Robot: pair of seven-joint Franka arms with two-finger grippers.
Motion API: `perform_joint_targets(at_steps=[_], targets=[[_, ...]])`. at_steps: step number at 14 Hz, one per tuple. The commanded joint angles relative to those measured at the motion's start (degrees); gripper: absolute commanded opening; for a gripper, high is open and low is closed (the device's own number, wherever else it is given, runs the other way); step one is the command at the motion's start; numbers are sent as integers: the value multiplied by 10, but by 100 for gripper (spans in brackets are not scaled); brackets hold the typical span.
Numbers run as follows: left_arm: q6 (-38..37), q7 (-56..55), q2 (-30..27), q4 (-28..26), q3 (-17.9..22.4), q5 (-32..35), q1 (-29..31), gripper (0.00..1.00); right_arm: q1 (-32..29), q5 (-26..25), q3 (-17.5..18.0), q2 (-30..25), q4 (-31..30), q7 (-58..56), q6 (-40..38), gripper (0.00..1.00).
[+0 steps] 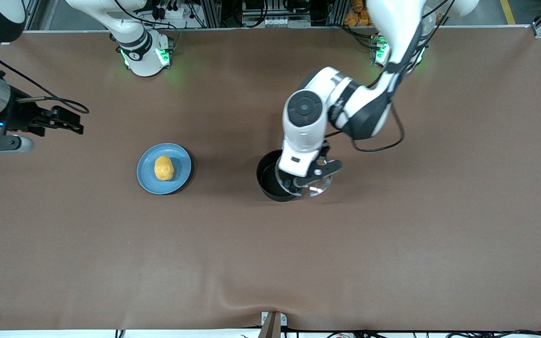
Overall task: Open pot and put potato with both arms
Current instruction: 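Lift the lid with the left gripper while the right gripper reaches the potato, then lower the lid with the left gripper while the right gripper grasps the potato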
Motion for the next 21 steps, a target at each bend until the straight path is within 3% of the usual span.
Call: perform_joint_targets(at_steps=[1,7,11,13,17,21], targets=[[-4,52,-40,-49,-3,11,53,0,3,56,0,10,-14,38,1,100],[-23,216,-143,-74,-8,3,227,0,9,58,1,7,-148,43,117,100],[-26,234,-153,-75,-8,2,263,0,29,57,3,5,-279,43,267,100],[-11,235,-155,-91,-7,3,265,0,46,57,3,9,-308,43,309,100],[209,276,-219,-315,-8,2,291,0,75,44,2,32,-365,44,405,100],[392,282,-196,-465,-12,2,301,0,79,13,2,76,-383,44,471,100]])
